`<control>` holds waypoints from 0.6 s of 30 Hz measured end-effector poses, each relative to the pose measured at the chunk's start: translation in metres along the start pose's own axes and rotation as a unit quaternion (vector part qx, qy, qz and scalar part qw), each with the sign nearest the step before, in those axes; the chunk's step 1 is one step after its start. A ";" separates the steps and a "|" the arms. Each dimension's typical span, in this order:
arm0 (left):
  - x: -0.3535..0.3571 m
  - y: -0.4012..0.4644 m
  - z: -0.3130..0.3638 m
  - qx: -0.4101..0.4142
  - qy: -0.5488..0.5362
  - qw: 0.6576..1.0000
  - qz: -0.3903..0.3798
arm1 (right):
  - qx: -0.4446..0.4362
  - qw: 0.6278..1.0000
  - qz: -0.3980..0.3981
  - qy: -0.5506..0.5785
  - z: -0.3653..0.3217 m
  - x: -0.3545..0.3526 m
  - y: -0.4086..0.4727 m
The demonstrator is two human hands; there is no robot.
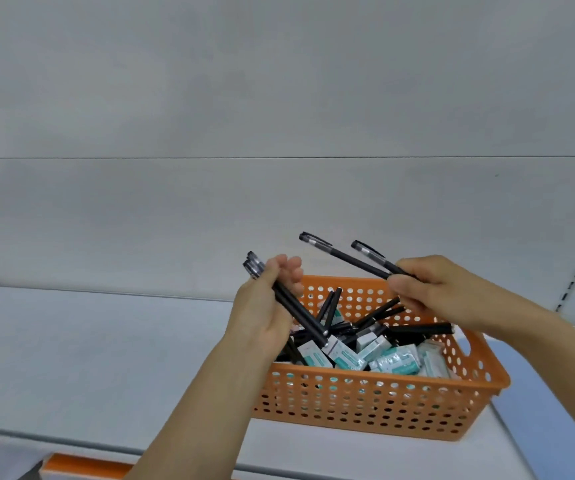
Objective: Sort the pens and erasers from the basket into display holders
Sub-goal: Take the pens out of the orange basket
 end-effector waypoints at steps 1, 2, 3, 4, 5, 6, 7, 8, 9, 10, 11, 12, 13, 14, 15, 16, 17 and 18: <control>0.004 0.000 -0.004 -0.005 0.000 1.000 -0.009 | 0.002 1.000 -0.008 0.026 -0.003 0.006 0.000; 0.008 0.000 -0.008 -0.009 -0.004 1.000 -0.020 | 0.010 0.998 -0.019 0.051 -0.005 0.012 0.000; 0.014 -0.001 -0.010 -0.012 -0.009 0.999 -0.034 | 0.021 0.997 -0.034 0.065 -0.006 0.019 0.000; 0.020 -0.002 -0.013 -0.018 -0.017 0.998 -0.050 | 0.031 0.996 -0.054 0.064 -0.007 0.027 0.000; 0.025 -0.002 -0.014 -0.021 -0.028 0.997 -0.067 | 0.039 0.995 -0.075 0.056 -0.009 0.035 0.001; 0.028 -0.002 -0.013 -0.018 -0.039 0.996 -0.077 | 0.042 0.994 -0.088 0.054 -0.013 0.042 0.002; 0.028 -0.001 -0.009 -0.010 -0.052 0.996 -0.079 | 0.040 0.994 -0.089 0.054 -0.018 0.047 0.005; 0.024 0.001 -0.005 0.000 -0.069 0.995 -0.067 | 0.028 0.996 -0.073 0.044 -0.024 0.048 0.009; 0.017 0.003 0.000 0.008 -0.093 0.995 -0.048 | 0.010 0.999 -0.041 0.022 -0.031 0.045 0.014; 0.009 0.005 0.005 0.015 -0.112 0.993 -0.023 | -0.008 1.000 0.002 -0.006 -0.038 0.039 0.020; 0.003 0.006 0.007 0.017 -0.118 0.993 -0.002 | -0.022 0.998 0.046 -0.030 -0.044 0.034 0.025; -0.002 0.007 0.006 0.015 -0.111 0.994 0.012 | -0.029 0.995 0.083 -0.041 -0.051 0.030 0.030; -0.004 0.007 0.004 0.008 -0.101 0.995 0.017 | -0.034 0.993 0.107 -0.042 -0.057 0.030 0.034; -0.003 0.006 0.000 0.000 -0.095 0.995 0.012 | -0.042 0.992 0.111 -0.045 -0.062 0.035 0.039; 0.000 0.004 -0.005 -0.010 -0.097 0.995 0.001 | -0.054 0.992 0.100 -0.056 -0.068 0.043 0.044; 0.002 0.003 -0.008 -0.021 -0.104 0.994 -0.010 | -0.070 0.992 0.077 -0.066 -0.075 0.054 0.047; 0.002 0.002 -0.009 -0.026 -0.114 0.993 -0.017 | -0.085 0.993 0.054 -0.066 -0.080 0.064 0.051; 0.001 0.001 -0.007 -0.024 -0.125 0.992 -0.018 | -0.097 0.993 0.040 -0.058 -0.082 0.070 0.054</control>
Point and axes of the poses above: each hand's wrist, its own y-axis towards the middle knuckle, its own x-axis out of the palm, z = x × y, the point moved 8 cm from there along y, towards the middle knuckle, and after that the axes turned 9 degrees about -x, right-handed, at the moved point
